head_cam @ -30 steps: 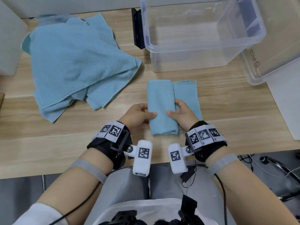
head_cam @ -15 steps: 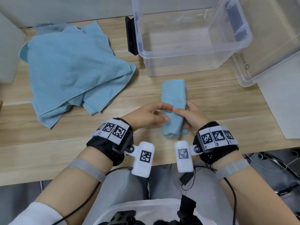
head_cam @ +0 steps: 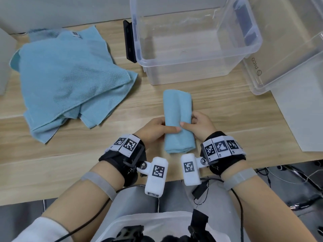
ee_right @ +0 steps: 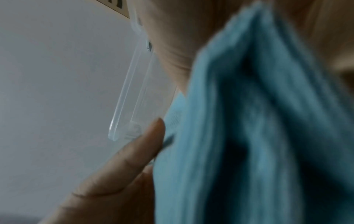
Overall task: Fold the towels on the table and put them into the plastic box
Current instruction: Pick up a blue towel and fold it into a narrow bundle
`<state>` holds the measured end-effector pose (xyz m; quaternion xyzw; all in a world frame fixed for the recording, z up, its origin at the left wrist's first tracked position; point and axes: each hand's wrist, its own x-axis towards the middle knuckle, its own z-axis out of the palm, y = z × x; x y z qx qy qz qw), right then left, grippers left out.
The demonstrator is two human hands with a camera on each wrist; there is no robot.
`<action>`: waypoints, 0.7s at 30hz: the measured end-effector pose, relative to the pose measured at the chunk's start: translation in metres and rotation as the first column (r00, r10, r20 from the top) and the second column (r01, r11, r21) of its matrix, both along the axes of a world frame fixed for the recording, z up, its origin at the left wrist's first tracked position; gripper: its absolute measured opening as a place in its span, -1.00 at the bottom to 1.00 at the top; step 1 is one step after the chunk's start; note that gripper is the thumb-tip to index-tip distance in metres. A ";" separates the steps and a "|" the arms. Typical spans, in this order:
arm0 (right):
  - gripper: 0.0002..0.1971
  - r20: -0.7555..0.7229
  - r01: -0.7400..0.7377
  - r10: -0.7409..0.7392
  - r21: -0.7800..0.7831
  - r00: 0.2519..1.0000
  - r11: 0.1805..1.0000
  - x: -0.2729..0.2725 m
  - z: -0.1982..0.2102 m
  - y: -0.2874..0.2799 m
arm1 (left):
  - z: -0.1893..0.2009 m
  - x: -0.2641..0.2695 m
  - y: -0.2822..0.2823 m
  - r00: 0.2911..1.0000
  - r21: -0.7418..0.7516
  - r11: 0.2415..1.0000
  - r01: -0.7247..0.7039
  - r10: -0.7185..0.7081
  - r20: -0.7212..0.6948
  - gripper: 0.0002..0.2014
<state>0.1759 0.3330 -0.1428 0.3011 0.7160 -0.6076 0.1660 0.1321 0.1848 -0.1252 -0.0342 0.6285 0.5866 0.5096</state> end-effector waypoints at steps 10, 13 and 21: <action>0.01 -0.199 -0.219 0.528 0.749 0.826 0.625 -0.043 0.105 -0.031 | 0.076 -0.052 -0.055 0.787 -0.267 0.901 0.341 -0.429 -0.443 -0.51; -0.38 0.032 -0.506 0.756 0.762 0.654 0.405 -0.068 0.142 -0.042 | 0.105 -0.076 -0.056 0.532 -0.449 0.783 0.431 -0.623 -0.574 -0.57; -0.80 -0.168 -0.394 0.573 0.571 0.802 0.720 -0.105 0.157 -0.012 | 0.135 -0.134 -0.062 0.830 0.067 0.998 -0.005 0.041 -0.556 -0.62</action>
